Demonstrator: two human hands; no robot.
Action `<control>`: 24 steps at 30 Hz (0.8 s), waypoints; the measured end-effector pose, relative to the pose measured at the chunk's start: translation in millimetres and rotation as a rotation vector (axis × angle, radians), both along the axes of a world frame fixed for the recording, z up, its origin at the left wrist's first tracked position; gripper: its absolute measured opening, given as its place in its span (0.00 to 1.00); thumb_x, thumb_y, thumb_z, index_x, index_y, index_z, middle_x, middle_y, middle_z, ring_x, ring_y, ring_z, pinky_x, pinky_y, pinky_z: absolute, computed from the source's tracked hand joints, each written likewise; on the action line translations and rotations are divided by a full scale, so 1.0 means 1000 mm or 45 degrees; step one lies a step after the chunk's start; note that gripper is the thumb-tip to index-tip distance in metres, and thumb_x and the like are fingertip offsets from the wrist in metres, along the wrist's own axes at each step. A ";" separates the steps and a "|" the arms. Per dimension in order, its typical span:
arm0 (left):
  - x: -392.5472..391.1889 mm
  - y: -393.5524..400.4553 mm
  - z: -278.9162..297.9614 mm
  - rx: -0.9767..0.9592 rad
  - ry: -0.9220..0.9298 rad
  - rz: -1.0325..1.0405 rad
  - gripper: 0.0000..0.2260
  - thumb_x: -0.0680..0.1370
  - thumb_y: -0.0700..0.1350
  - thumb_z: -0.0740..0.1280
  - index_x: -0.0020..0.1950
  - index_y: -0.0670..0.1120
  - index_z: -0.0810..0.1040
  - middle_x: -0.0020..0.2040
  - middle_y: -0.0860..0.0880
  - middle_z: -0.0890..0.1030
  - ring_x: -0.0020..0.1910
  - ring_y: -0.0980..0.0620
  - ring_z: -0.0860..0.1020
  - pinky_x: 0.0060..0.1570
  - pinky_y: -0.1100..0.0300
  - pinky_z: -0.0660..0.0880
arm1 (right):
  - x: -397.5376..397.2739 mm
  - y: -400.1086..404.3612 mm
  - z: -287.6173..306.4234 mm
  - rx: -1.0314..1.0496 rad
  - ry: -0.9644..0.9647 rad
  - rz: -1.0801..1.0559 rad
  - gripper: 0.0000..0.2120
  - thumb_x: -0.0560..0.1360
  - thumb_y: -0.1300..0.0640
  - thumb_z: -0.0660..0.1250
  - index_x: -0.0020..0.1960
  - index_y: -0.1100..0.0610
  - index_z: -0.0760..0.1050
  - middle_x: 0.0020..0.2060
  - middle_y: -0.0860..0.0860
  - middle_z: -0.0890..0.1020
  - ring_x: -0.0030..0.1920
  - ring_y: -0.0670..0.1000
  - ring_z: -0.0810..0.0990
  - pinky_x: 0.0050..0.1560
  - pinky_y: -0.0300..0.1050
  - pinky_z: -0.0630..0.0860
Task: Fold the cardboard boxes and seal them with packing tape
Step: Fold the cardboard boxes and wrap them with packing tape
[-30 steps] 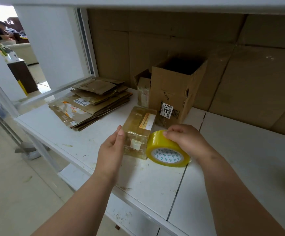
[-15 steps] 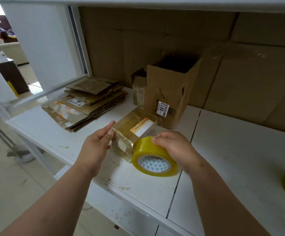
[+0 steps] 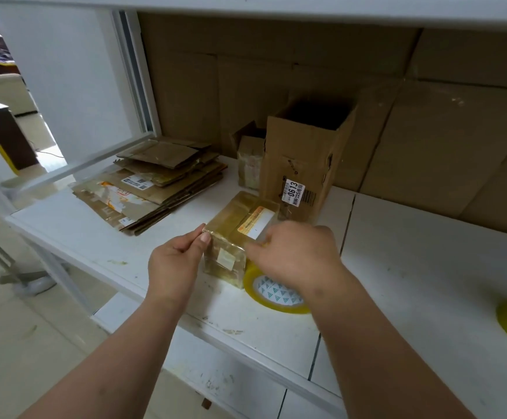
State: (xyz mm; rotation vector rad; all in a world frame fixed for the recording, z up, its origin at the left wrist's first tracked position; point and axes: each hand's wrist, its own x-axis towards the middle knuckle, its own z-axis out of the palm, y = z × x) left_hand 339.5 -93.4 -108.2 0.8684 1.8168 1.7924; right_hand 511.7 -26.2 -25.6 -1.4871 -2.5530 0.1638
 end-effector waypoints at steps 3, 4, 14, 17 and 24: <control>0.004 0.000 -0.002 -0.026 0.109 0.007 0.09 0.79 0.49 0.69 0.58 0.53 0.84 0.42 0.73 0.80 0.48 0.77 0.76 0.43 0.81 0.69 | -0.013 -0.007 -0.006 0.149 -0.102 -0.032 0.25 0.72 0.28 0.55 0.42 0.49 0.74 0.36 0.47 0.75 0.40 0.51 0.73 0.46 0.51 0.59; 0.003 0.000 -0.002 -0.038 0.152 -0.005 0.10 0.79 0.49 0.68 0.59 0.52 0.83 0.41 0.74 0.80 0.47 0.79 0.75 0.42 0.83 0.68 | -0.016 -0.007 -0.008 0.176 -0.107 -0.043 0.25 0.72 0.28 0.56 0.41 0.49 0.73 0.35 0.47 0.73 0.40 0.51 0.72 0.47 0.51 0.59; -0.007 0.001 -0.004 -0.095 0.141 -0.055 0.10 0.79 0.47 0.69 0.59 0.54 0.83 0.43 0.68 0.81 0.43 0.76 0.76 0.43 0.75 0.68 | -0.026 -0.008 -0.015 0.272 -0.137 -0.085 0.22 0.74 0.31 0.58 0.37 0.49 0.66 0.30 0.46 0.65 0.37 0.51 0.70 0.47 0.51 0.58; -0.008 0.004 -0.004 -0.067 0.033 -0.045 0.08 0.78 0.45 0.71 0.56 0.53 0.84 0.39 0.68 0.82 0.44 0.73 0.78 0.46 0.72 0.69 | -0.028 -0.011 -0.013 0.262 -0.156 -0.069 0.21 0.75 0.31 0.57 0.40 0.49 0.67 0.32 0.47 0.66 0.37 0.51 0.70 0.47 0.51 0.60; -0.004 0.005 -0.002 -0.077 0.011 -0.025 0.08 0.78 0.44 0.71 0.56 0.53 0.85 0.41 0.66 0.83 0.44 0.73 0.79 0.44 0.75 0.69 | -0.023 -0.005 -0.002 -0.164 -0.194 -0.110 0.16 0.75 0.37 0.60 0.48 0.48 0.73 0.38 0.45 0.73 0.42 0.51 0.73 0.48 0.51 0.62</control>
